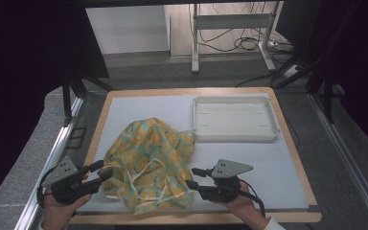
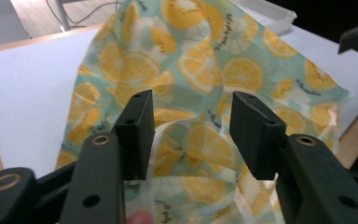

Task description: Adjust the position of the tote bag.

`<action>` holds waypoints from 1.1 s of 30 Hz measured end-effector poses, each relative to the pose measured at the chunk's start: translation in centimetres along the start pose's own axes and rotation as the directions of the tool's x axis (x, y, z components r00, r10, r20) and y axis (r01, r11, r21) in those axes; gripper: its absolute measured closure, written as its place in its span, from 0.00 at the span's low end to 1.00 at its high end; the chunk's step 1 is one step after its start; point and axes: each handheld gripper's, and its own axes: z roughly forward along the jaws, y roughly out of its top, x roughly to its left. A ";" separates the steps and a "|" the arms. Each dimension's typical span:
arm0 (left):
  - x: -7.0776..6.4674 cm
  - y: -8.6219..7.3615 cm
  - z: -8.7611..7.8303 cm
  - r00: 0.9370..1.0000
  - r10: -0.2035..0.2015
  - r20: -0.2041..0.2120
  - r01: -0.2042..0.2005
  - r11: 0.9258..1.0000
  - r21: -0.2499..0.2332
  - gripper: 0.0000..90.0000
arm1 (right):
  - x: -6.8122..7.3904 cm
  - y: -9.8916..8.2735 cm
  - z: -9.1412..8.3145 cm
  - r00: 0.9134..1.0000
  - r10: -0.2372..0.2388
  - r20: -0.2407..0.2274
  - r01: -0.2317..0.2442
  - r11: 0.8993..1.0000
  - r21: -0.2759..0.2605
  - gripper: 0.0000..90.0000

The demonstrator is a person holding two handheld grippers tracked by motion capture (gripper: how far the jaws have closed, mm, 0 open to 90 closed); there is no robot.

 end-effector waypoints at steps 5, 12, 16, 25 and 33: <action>-1.0 0.0 0.7 1.000 0.009 0.010 -0.009 0.999 0.038 0.50 | 0.8 0.5 0.3 1.000 -0.013 -0.026 0.013 1.000 0.007 0.57; -2.0 -0.6 2.4 0.999 0.011 0.046 -0.017 0.993 0.120 0.43 | 2.0 0.9 1.9 0.996 -0.052 -0.070 0.056 0.997 0.049 0.53; -2.5 -0.9 3.1 0.998 0.021 0.065 -0.030 0.988 0.152 0.41 | 2.2 0.6 2.9 0.995 -0.060 -0.085 0.067 0.994 0.091 0.51; -3.2 -1.7 4.7 0.995 0.017 0.095 -0.038 0.974 0.224 0.34 | 1.6 -0.8 4.8 0.991 -0.075 -0.114 0.099 0.969 0.226 0.46; -3.4 -2.4 6.0 0.995 0.033 0.092 -0.057 0.961 0.270 0.41 | 1.5 -2.3 6.2 0.986 -0.118 -0.119 0.151 0.934 0.325 0.45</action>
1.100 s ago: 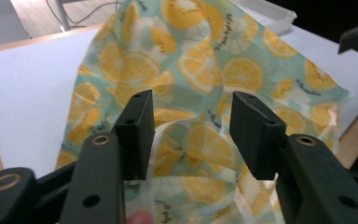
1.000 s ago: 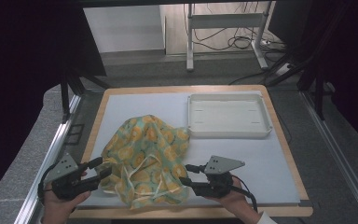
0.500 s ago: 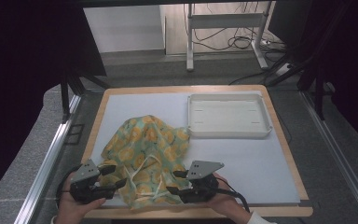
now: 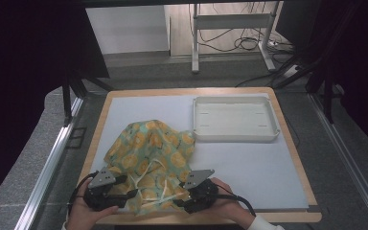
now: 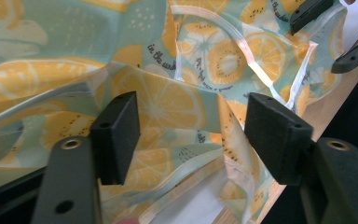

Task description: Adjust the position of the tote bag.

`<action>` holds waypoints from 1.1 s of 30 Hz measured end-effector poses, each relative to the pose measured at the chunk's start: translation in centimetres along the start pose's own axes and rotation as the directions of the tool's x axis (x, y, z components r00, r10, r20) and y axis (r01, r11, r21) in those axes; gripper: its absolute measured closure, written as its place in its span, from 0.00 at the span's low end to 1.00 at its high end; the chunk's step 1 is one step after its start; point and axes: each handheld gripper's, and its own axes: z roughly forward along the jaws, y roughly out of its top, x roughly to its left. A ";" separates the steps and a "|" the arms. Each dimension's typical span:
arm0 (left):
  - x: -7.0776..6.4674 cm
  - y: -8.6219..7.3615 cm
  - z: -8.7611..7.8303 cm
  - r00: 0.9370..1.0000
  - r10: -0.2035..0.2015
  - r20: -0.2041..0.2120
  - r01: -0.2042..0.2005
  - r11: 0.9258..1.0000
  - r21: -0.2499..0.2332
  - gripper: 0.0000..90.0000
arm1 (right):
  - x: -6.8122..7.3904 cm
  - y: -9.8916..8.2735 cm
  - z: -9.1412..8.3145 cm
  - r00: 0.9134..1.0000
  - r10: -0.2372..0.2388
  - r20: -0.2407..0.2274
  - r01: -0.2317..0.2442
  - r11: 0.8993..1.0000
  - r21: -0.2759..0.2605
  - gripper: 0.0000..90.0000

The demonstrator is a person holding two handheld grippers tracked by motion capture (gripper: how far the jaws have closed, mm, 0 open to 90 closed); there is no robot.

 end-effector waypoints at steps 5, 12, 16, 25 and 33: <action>0.0 -0.2 0.4 1.000 0.012 -0.009 -0.012 1.000 0.016 0.51 | -0.1 -0.5 1.2 0.999 -0.039 0.029 0.037 0.997 0.067 0.54; 0.2 -0.4 1.0 1.000 0.018 0.003 -0.019 0.999 0.049 0.73 | -0.4 -0.9 1.9 0.996 -0.056 0.070 0.047 0.992 0.114 0.76; 0.4 -0.5 1.2 1.000 0.010 0.019 -0.012 0.998 0.059 0.83 | -0.5 -1.1 2.2 0.995 -0.060 0.078 0.050 0.991 0.121 0.85; 0.6 -0.5 0.9 0.999 0.008 0.042 -0.010 0.999 0.054 0.91 | -0.6 -1.1 1.9 0.995 -0.064 0.079 0.056 0.993 0.103 0.98; 0.5 -0.2 -0.2 0.999 -0.004 0.050 0.005 1.000 -0.019 0.96 | -0.7 -0.6 0.9 0.995 -0.060 0.079 0.056 0.997 0.043 0.99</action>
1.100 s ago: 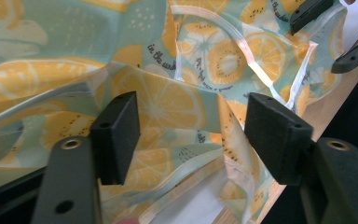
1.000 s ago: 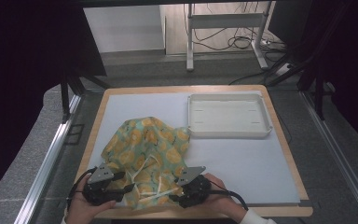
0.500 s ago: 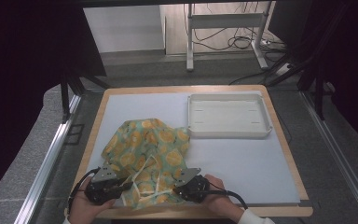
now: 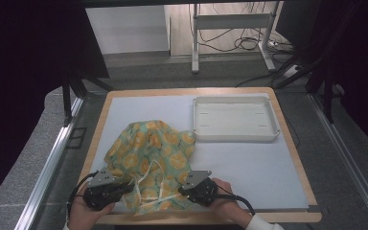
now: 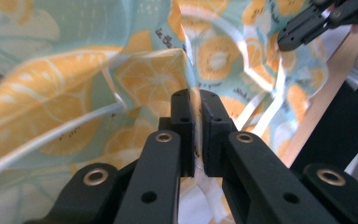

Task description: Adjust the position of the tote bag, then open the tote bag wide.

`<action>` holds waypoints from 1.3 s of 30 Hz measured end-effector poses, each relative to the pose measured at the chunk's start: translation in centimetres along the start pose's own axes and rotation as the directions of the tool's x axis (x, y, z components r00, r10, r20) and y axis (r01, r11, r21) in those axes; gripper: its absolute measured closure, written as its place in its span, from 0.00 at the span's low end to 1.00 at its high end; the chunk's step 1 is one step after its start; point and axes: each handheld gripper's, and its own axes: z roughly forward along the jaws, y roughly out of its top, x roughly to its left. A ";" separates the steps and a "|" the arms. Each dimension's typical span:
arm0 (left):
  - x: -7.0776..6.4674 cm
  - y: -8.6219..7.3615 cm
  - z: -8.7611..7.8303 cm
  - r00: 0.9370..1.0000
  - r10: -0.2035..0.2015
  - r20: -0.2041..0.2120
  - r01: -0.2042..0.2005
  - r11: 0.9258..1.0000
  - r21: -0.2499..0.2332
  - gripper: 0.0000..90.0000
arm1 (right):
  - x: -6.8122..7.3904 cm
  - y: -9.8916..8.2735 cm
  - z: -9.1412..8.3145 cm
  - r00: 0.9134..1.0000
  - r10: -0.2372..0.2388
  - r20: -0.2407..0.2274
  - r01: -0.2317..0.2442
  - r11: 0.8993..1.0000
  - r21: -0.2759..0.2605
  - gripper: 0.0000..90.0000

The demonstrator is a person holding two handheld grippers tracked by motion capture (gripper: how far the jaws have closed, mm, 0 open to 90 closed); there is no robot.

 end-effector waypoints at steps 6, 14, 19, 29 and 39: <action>0.1 0.5 -1.2 1.000 -0.018 0.021 0.019 0.998 -0.061 0.96 | -0.1 0.2 -0.5 1.000 0.006 -0.007 -0.006 1.000 -0.027 0.99; 0.3 0.6 -1.6 0.999 -0.034 0.042 0.038 0.995 -0.096 0.97 | 0.7 1.0 -0.6 0.998 -0.041 -0.055 0.038 0.997 -0.062 0.67; 0.4 0.6 -1.9 0.999 -0.042 0.035 0.045 0.993 -0.108 0.97 | 0.7 1.4 0.5 0.995 -0.034 -0.097 0.031 0.999 -0.029 0.60; 0.7 0.9 -1.9 0.998 -0.046 0.050 0.052 0.991 -0.123 0.97 | 0.6 1.4 2.0 0.989 -0.041 -0.140 0.045 0.999 0.026 0.60; 0.8 0.7 -2.0 0.998 -0.052 0.047 0.058 0.991 -0.124 0.97 | 0.9 1.3 3.2 0.986 -0.068 -0.149 0.080 0.994 0.072 0.86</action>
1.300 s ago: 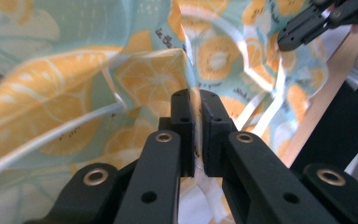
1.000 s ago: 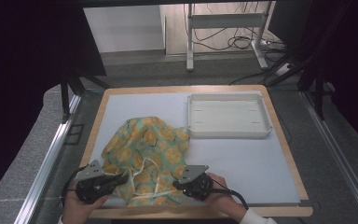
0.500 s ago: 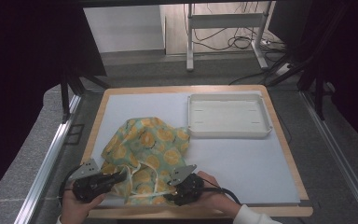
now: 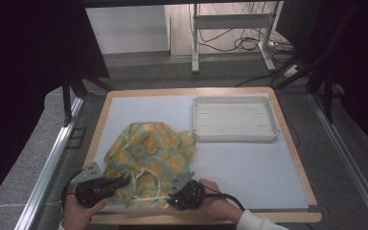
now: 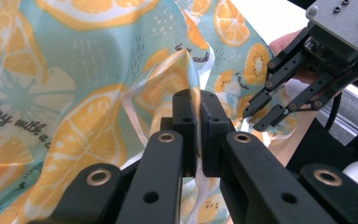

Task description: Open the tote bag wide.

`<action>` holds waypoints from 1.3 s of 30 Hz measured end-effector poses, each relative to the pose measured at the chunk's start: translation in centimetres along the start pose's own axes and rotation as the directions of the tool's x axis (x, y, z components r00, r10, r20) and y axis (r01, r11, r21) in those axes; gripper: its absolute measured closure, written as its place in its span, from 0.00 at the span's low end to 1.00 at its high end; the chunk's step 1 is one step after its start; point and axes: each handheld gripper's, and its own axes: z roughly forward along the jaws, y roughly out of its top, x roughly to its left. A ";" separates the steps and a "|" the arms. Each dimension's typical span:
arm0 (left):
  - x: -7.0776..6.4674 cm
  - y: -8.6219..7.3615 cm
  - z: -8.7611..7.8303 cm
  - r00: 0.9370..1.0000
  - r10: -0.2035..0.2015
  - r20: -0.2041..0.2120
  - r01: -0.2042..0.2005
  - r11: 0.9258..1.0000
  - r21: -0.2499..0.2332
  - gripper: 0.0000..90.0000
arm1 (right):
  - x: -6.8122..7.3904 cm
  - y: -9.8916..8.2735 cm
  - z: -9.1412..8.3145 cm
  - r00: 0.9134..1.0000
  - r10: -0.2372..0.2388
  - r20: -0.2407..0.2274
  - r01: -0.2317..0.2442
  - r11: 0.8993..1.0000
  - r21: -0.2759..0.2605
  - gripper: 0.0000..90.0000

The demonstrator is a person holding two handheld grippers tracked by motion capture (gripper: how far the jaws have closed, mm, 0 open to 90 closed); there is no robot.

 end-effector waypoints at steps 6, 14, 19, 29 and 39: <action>0.0 0.1 -0.2 1.000 0.000 -0.002 0.000 1.000 -0.012 0.97 | 0.0 0.0 -0.1 1.000 0.005 0.007 -0.005 1.000 -0.009 0.97; 0.2 0.3 -0.8 1.000 0.001 -0.008 -0.001 0.999 -0.042 0.97 | -0.6 0.1 -2.5 0.999 0.050 0.018 -0.048 0.994 -0.102 0.98; 0.3 0.5 -1.1 1.000 0.000 -0.011 -0.001 0.998 -0.057 0.97 | -1.1 0.4 -4.5 0.995 0.099 -0.003 -0.098 0.978 -0.186 0.98; 0.2 1.1 -1.8 1.000 0.005 -0.009 -0.005 0.996 -0.091 0.97 | -0.7 1.1 -6.3 0.998 0.067 -0.005 -0.066 0.967 -0.248 0.98; 0.0 2.3 -2.5 1.000 0.017 -0.003 -0.017 0.990 -0.138 0.98 | -1.1 0.8 -5.4 0.996 0.090 -0.009 -0.090 0.973 -0.214 0.98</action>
